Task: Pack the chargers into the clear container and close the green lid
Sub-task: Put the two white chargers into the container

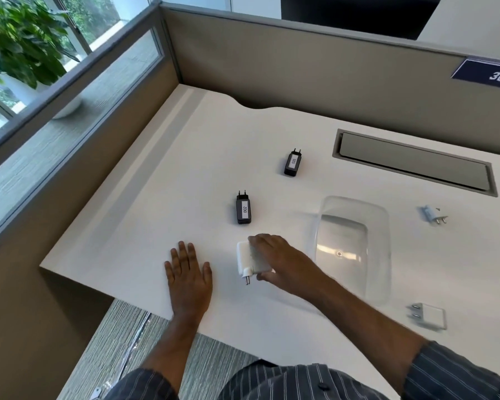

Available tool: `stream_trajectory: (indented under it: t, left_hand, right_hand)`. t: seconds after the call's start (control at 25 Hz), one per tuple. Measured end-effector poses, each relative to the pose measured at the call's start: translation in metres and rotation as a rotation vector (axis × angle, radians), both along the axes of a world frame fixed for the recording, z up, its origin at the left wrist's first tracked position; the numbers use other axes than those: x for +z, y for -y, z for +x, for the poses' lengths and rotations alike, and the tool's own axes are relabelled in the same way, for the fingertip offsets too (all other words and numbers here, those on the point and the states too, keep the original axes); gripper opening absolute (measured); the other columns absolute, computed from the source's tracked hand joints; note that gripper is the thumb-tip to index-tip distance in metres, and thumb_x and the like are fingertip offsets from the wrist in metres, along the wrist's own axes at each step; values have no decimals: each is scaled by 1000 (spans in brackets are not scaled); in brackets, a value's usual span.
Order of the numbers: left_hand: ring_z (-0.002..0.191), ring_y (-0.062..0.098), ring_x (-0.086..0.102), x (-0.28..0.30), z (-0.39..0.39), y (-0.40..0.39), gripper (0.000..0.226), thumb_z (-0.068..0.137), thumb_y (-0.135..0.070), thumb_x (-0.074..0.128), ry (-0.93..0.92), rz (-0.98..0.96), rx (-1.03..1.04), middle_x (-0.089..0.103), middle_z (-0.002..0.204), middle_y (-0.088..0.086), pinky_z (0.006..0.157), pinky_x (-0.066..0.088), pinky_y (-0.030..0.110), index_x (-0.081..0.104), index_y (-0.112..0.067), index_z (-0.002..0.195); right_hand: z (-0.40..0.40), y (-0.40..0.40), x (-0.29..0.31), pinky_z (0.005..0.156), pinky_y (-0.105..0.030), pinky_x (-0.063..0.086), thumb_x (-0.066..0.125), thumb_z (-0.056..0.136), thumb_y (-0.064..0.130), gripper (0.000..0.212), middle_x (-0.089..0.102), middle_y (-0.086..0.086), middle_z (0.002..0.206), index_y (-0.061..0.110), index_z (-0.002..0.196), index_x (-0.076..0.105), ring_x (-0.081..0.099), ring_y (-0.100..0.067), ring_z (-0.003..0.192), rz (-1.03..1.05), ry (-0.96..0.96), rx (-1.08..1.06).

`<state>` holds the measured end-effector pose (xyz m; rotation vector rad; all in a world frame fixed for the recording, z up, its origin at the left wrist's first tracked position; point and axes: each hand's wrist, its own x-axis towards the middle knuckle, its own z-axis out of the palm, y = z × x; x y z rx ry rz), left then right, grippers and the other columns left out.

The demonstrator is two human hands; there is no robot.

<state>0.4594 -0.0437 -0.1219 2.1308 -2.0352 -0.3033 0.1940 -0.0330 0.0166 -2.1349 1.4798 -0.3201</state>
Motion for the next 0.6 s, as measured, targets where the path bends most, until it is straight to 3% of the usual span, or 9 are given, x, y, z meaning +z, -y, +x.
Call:
stream_trajectory:
  t: [0.2,0.36,0.6]
  left_hand:
    - [158,37,11,-2,-12,12,73,99,-40,26,-7,18,-90,11,171,16,127,12,61,18,-1,160]
    - [157,39,17,0,-50,21,71,99,-38,29,-18,3,-194,18,169,18,126,16,61,24,1,158]
    - [156,39,19,3,-109,26,72,100,-41,30,-8,18,-304,23,168,20,125,14,62,25,1,158]
  right_hand:
    - [-40,-22,35,101,-31,48,77,84,33,81,40,10,148,23,151,33,38,-15,136,-100,38,-157]
    - [-75,-36,43,101,-15,32,78,84,36,84,38,13,151,23,153,33,34,-9,138,-110,6,-305]
    - [-125,-50,38,103,-22,35,80,82,37,84,40,11,150,23,151,35,38,-13,136,-61,-21,-489]
